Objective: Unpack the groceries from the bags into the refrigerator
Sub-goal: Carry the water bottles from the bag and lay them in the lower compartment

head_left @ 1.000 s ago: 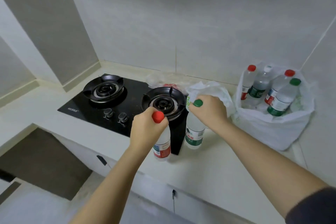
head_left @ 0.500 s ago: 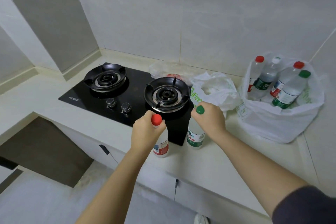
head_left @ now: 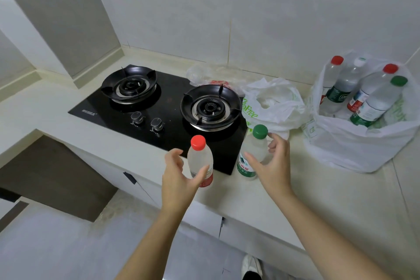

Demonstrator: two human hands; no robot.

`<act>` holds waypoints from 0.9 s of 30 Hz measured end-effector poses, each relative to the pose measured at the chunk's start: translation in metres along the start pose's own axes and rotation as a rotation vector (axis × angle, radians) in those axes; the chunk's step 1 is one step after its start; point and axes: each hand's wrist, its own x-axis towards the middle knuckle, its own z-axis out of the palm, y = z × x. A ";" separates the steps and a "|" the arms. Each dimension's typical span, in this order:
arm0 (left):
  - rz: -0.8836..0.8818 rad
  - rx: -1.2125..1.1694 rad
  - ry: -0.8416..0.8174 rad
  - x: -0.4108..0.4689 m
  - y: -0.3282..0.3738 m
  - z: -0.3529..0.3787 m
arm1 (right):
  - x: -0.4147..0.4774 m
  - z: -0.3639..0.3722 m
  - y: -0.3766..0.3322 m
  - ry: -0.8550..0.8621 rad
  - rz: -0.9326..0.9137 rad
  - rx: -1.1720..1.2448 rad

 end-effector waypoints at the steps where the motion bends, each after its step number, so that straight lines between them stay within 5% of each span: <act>1: -0.037 -0.026 0.003 -0.005 -0.009 0.003 | -0.009 0.002 0.010 -0.015 0.025 -0.001; 9: -0.099 -0.111 0.025 -0.013 -0.044 0.037 | -0.036 0.029 0.059 -0.147 0.311 0.116; 27: -0.278 -0.143 0.000 -0.007 -0.053 0.064 | -0.027 0.046 0.074 -0.173 0.390 0.266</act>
